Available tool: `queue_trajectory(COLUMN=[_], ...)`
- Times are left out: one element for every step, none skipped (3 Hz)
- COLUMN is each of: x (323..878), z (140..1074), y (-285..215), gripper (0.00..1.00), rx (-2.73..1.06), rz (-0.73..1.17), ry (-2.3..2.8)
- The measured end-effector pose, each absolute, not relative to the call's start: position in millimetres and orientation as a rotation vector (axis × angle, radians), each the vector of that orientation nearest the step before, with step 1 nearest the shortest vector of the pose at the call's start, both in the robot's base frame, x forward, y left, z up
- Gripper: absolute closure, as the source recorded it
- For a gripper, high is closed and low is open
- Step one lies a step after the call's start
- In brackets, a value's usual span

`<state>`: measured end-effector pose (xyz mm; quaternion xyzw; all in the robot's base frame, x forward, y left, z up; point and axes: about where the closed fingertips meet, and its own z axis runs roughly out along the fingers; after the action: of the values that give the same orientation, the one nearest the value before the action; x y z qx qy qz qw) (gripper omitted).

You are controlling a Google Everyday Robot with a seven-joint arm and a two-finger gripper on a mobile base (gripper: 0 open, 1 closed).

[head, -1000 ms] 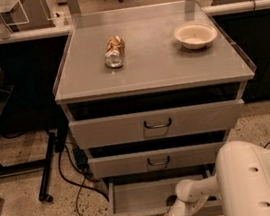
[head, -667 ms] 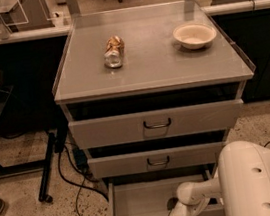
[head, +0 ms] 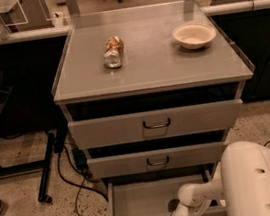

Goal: Open bottom drawer

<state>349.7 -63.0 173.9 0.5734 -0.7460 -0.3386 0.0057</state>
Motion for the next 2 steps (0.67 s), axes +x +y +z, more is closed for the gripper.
queue_trajectory(x=[347,313], z=[181,199], y=[-68,-81], gripper=[0.00,0.00], rx=[1.776,1.746], rz=[-1.054,-1.063], ry=[-2.354,-2.340])
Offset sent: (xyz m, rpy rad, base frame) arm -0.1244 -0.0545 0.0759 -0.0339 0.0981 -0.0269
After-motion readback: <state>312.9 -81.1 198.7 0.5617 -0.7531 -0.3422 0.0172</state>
